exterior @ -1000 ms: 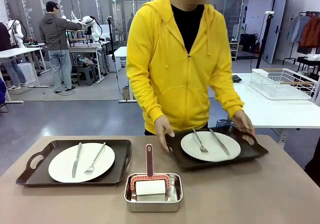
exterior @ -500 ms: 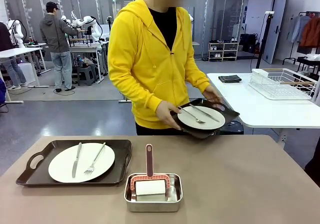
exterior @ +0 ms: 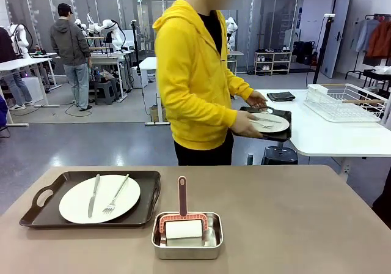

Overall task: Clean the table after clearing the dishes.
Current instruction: When the left (or right) Handle tray is removed, use the left hand (or right hand) to clean the left (or right) side of the table with the Lint Roller.

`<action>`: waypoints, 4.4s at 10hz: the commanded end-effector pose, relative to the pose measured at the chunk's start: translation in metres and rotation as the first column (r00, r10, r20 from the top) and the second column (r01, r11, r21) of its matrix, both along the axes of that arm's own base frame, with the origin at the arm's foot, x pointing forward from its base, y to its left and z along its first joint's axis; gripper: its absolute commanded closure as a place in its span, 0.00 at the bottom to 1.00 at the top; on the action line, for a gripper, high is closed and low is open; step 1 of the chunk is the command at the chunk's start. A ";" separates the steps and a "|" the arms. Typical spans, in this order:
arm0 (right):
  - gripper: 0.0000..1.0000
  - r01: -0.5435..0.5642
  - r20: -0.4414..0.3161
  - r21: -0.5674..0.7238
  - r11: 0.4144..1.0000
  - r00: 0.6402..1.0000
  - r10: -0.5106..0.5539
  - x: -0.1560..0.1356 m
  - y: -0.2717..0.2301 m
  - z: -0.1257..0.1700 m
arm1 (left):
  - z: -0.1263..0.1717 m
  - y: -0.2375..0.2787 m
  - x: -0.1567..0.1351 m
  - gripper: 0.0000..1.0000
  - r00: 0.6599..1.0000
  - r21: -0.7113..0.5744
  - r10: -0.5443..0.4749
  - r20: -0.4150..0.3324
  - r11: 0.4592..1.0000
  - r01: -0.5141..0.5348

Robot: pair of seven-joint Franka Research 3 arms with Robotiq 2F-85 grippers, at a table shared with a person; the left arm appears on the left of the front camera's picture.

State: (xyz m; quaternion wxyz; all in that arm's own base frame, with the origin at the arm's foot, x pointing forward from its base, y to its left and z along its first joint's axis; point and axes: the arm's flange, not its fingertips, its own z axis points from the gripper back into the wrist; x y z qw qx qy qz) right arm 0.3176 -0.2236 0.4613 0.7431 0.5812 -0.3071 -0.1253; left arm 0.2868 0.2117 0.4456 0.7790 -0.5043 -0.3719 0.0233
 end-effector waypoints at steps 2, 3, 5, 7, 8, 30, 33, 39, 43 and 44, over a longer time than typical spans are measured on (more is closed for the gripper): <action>0.00 -0.141 0.015 -0.187 0.972 0.989 0.146 0.048 0.043 0.034 | 0.002 0.004 0.001 0.00 1.000 -0.010 -0.006 0.019 1.000 0.006; 0.00 -0.235 0.006 -0.264 0.935 0.969 0.246 0.077 0.081 0.048 | 0.002 0.004 0.001 0.00 1.000 -0.010 -0.006 0.019 1.000 0.006; 0.00 -0.388 -0.038 -0.429 0.816 0.910 0.413 0.120 0.158 0.064 | 0.002 0.004 0.001 0.00 1.000 -0.010 -0.006 0.019 1.000 0.006; 0.00 -0.552 -0.097 -0.549 0.627 0.787 0.609 0.157 0.258 0.073 | 0.002 0.004 0.001 0.00 1.000 -0.010 -0.006 0.019 1.000 0.006; 0.00 -0.598 -0.133 -0.609 0.522 0.725 0.676 0.168 0.306 0.071 | 0.002 0.004 0.001 0.00 1.000 -0.010 -0.006 0.019 1.000 0.006; 0.00 -0.401 -0.616 -0.676 -0.618 -0.152 0.773 0.255 0.648 -0.005 | 0.002 0.004 0.001 0.00 1.000 -0.010 -0.006 0.019 1.000 0.006; 0.00 -0.460 -0.631 -0.650 -0.605 -0.118 0.767 0.233 0.656 -0.023 | 0.002 0.004 0.001 0.00 1.000 -0.010 -0.006 0.019 1.000 0.006; 0.00 -0.483 -0.658 -0.617 -0.621 -0.117 0.744 0.211 0.660 -0.059 | 0.002 0.004 0.001 0.00 1.000 -0.010 -0.006 0.019 1.000 0.006; 0.00 -0.479 -0.662 -0.639 -0.602 -0.056 0.748 0.207 0.667 -0.064 | 0.002 0.004 0.001 0.00 1.000 -0.010 -0.006 0.019 1.000 0.006; 0.00 -0.475 -0.658 -0.646 -0.598 -0.052 0.752 0.207 0.668 -0.064 | 0.002 0.004 0.001 0.00 1.000 -0.010 -0.006 0.019 1.000 0.006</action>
